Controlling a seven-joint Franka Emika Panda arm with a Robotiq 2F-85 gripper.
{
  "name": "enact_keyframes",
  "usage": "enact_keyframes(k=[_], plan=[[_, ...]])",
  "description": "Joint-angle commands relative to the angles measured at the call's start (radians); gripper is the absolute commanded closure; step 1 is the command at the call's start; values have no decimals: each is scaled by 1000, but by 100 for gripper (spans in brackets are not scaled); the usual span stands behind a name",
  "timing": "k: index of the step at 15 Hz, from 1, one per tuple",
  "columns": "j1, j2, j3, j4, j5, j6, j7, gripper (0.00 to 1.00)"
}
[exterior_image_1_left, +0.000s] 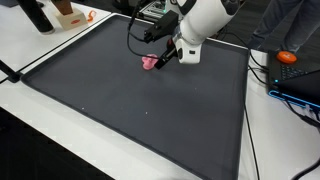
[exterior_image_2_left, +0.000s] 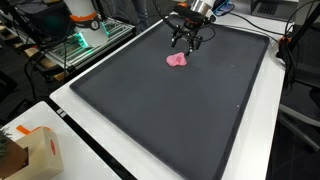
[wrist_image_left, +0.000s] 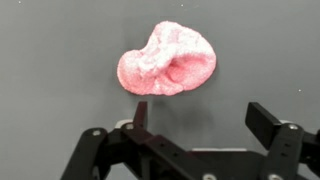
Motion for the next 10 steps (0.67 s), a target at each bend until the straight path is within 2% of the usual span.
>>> enact_keyframes(k=[1, 10], plan=[[-3, -29, 4, -45, -24, 36, -4, 0], [-13, -12, -3, -4, 20, 56, 57, 0]])
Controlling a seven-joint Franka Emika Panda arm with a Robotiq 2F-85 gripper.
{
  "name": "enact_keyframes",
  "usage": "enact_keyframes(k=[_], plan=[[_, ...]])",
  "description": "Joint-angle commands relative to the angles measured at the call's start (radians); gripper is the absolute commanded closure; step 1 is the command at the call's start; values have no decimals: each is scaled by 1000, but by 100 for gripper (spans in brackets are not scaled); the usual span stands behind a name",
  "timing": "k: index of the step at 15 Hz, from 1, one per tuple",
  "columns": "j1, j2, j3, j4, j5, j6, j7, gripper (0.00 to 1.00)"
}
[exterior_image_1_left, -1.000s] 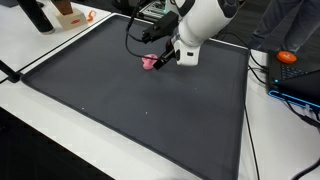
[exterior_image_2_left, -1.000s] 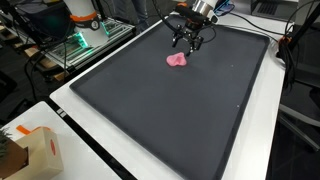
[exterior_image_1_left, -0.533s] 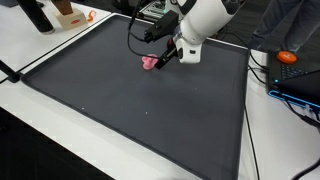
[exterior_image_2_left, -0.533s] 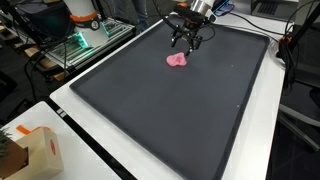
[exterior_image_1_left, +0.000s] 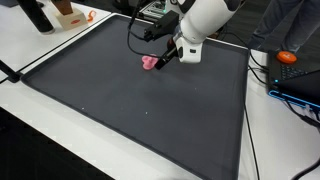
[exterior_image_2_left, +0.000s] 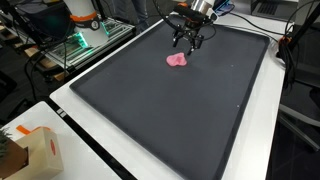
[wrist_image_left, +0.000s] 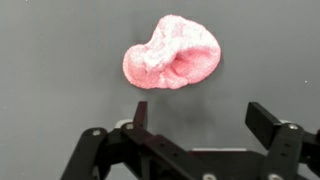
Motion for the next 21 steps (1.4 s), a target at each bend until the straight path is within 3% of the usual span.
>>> enact_keyframes(k=[1, 21], plan=[[-13, 0, -5, 12, 29, 21, 54, 0], [-115, 76, -129, 223, 422, -63, 537, 0]])
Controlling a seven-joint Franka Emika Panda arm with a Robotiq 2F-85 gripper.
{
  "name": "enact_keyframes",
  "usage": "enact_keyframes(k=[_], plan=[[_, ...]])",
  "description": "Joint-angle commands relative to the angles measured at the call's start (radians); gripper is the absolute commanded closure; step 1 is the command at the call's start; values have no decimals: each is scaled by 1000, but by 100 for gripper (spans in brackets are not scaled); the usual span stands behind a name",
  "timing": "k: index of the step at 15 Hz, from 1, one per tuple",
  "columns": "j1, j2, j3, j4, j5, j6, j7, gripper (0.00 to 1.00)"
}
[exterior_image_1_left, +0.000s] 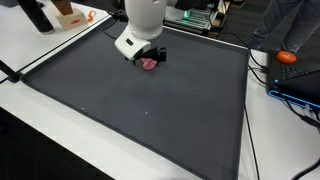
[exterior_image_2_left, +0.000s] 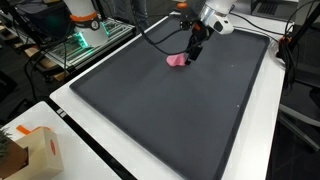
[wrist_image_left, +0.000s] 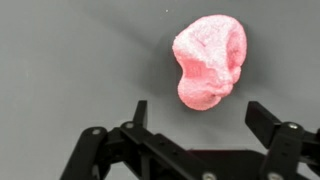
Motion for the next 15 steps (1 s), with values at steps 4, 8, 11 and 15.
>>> enact_keyframes(k=[4, 8, 11, 15], plan=[[-54, 28, -19, 75, 186, -115, 135, 0], [-87, 18, -29, 73, 305, -127, 219, 0], [-108, -2, -33, 56, 402, -113, 282, 0], [-110, -53, -47, 12, 477, -80, 353, 0]])
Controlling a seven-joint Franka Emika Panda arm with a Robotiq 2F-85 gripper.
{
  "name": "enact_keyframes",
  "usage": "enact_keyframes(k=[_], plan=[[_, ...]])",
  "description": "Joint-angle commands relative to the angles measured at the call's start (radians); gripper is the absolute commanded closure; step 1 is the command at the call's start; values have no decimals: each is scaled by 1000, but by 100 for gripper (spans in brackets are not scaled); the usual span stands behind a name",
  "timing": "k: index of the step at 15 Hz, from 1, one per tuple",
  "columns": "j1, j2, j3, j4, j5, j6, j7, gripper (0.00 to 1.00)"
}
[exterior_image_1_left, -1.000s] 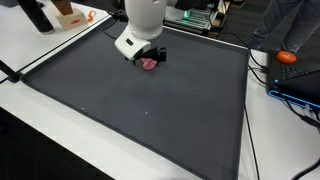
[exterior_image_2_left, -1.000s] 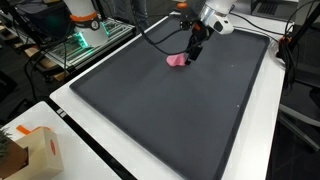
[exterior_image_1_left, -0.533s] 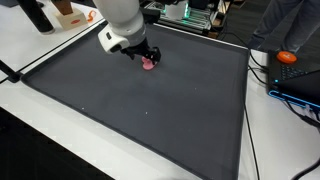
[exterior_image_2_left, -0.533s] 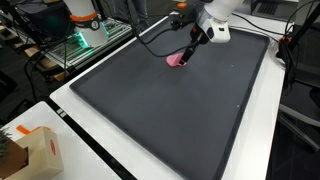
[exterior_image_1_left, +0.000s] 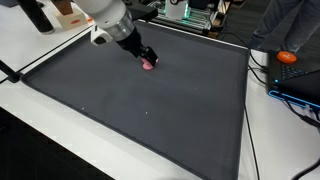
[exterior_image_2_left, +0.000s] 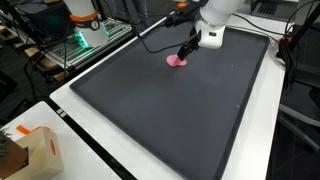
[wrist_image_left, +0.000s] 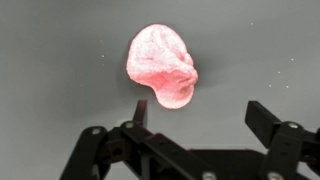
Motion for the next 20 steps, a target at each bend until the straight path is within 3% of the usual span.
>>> enact_keyframes(k=[1, 14, 15, 20], plan=[[5, -72, -17, -63, 37, 22, 63, 0], [64, -376, -18, -255, -72, 17, 144, 0], [55, -310, -17, -178, -56, -2, 128, 0], [55, -315, -16, -178, -56, -2, 128, 0]])
